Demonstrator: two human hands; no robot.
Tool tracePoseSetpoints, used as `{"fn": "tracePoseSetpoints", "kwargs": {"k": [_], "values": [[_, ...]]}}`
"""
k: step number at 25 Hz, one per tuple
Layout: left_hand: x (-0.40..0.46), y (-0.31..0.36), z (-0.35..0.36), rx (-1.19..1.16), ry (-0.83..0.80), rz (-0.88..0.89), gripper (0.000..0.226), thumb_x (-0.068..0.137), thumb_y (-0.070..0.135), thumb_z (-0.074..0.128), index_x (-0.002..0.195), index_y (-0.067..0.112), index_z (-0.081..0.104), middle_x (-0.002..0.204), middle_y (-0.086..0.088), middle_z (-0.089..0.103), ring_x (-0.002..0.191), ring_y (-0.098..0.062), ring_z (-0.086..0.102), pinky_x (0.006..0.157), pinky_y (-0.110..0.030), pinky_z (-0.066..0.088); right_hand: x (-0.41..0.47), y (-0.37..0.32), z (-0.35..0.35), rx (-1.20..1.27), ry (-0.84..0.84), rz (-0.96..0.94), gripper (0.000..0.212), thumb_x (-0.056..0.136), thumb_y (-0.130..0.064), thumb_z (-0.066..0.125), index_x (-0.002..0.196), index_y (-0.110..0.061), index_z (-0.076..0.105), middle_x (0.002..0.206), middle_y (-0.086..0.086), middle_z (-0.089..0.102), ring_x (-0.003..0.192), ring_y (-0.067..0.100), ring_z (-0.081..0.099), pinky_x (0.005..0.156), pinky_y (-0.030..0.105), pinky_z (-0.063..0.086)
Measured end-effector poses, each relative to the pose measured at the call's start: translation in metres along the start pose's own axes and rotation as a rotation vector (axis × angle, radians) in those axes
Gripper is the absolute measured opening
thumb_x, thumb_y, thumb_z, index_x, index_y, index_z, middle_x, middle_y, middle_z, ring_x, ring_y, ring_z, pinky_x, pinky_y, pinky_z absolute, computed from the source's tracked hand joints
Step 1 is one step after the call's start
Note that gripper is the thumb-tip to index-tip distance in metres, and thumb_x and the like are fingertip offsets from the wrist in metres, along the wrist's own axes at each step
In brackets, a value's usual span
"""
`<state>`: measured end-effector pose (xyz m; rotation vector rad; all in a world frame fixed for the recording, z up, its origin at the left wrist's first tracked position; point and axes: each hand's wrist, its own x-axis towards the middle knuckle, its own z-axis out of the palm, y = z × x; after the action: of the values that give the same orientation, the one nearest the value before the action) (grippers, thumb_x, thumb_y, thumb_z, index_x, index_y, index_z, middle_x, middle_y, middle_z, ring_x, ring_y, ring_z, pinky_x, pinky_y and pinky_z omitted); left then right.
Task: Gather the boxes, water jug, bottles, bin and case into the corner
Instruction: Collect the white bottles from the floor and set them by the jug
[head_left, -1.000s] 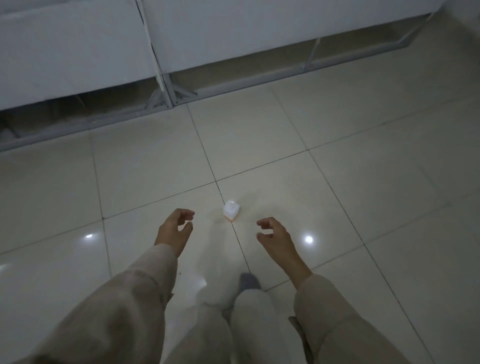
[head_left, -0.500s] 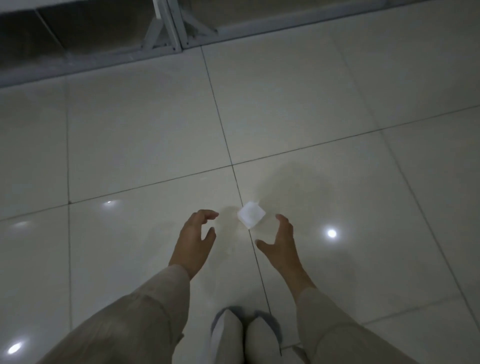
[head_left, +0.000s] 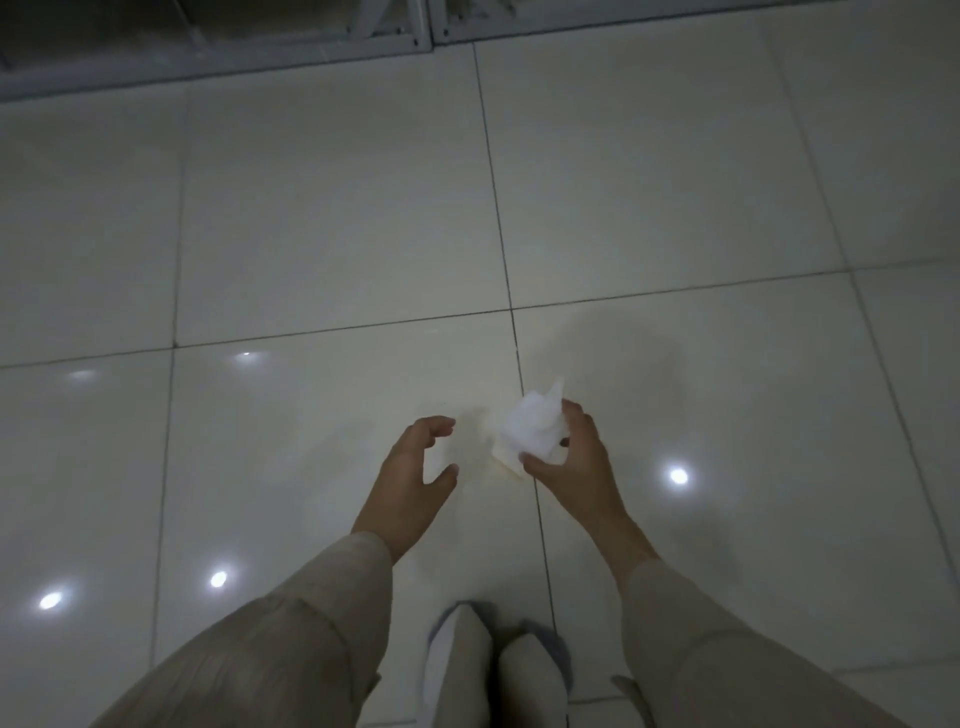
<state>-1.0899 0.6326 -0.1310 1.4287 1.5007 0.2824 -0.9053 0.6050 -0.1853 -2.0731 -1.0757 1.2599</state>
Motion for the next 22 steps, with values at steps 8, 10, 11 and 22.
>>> {"fn": "tracePoseSetpoints", "kwargs": {"k": [8, 10, 11, 22], "values": [[-0.136, 0.141, -0.125, 0.019, -0.134, 0.014, 0.091, 0.066, 0.029, 0.08, 0.139, 0.034, 0.025, 0.137, 0.014, 0.039, 0.122, -0.005, 0.037, 0.098, -0.021, 0.031, -0.152, -0.217, -0.103, -0.006, -0.551, -0.283, 0.06, 0.071, -0.02, 0.077, 0.11, -0.049, 0.042, 0.115, -0.022, 0.053, 0.111, 0.002, 0.053, 0.095, 0.02, 0.045], [-0.183, 0.172, -0.154, -0.043, -0.07, -0.027, 0.085, 0.065, 0.027, 0.081, 0.133, 0.034, 0.031, 0.128, 0.01, 0.048, 0.115, -0.01, 0.045, 0.093, -0.024, 0.037, -0.19, -0.271, -0.122, -0.026, -0.674, -0.35, 0.06, 0.072, -0.019, 0.076, 0.104, -0.055, 0.04, 0.114, -0.029, 0.049, 0.109, -0.004, 0.051, 0.092, 0.016, 0.046], [-0.207, 0.185, -0.165, -0.077, -0.019, -0.041, 0.082, 0.064, 0.027, 0.082, 0.131, 0.033, 0.034, 0.126, 0.008, 0.051, 0.114, -0.013, 0.047, 0.094, -0.027, 0.04, -0.208, -0.294, -0.13, -0.04, -0.724, -0.388, 0.061, 0.072, -0.019, 0.076, 0.105, -0.055, 0.039, 0.116, -0.029, 0.048, 0.11, -0.004, 0.051, 0.093, 0.017, 0.047], [-0.465, 0.214, -0.21, -0.527, 0.876, -0.173, 0.067, 0.063, 0.03, 0.082, 0.115, 0.036, 0.041, 0.114, 0.003, 0.058, 0.104, -0.015, 0.055, 0.078, -0.023, 0.053, -0.415, -0.424, -0.085, -0.183, -1.161, -0.743, 0.068, 0.079, -0.014, 0.068, 0.126, -0.05, 0.036, 0.136, -0.015, 0.042, 0.127, 0.009, 0.045, 0.098, 0.037, 0.048]]}}
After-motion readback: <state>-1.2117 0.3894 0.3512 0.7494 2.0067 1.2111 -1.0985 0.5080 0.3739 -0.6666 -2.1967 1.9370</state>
